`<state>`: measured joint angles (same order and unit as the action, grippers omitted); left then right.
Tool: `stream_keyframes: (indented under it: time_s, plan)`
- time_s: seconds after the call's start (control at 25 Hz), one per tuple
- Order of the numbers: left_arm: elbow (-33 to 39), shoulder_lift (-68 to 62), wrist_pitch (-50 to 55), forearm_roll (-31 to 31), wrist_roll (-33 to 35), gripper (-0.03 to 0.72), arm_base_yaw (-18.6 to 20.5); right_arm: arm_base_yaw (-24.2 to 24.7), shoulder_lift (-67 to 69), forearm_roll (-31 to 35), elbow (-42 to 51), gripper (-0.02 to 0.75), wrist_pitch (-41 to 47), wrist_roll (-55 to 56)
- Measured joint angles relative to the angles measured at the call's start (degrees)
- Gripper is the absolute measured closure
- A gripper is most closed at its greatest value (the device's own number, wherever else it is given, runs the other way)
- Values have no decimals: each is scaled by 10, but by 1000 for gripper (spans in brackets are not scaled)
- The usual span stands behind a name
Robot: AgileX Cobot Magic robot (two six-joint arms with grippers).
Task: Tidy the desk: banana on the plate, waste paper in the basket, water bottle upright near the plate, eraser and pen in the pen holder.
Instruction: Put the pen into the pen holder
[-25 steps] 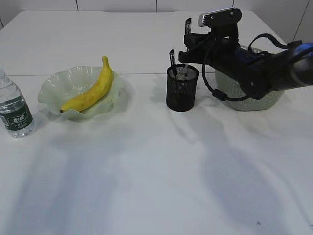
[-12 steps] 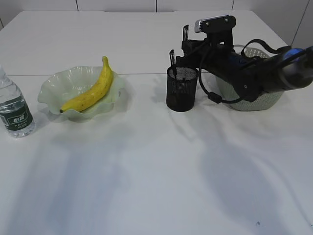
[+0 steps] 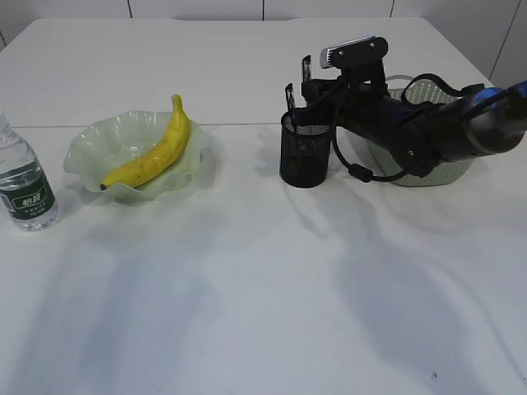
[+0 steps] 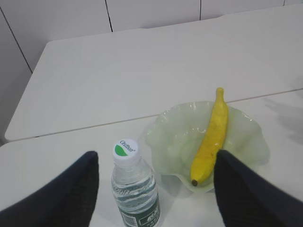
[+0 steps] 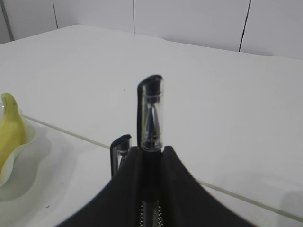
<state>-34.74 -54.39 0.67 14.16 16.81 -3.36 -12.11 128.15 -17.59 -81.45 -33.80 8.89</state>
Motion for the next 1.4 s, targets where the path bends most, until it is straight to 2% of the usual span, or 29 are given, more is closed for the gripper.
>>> stream_keyframes:
  time_s: [0.44, 0.88, 1.4]
  plan:
    - [0, 0, 0, 0, 0, 150, 0, 0, 0, -1, 0, 675, 7, 0]
    - [0, 0, 0, 0, 0, 150, 0, 0, 0, -2, -38, 652, 60, 3]
    - [0, -8, -7, 0, 0, 150, 0, 0, 0, -49, -46, 633, 94, 45]
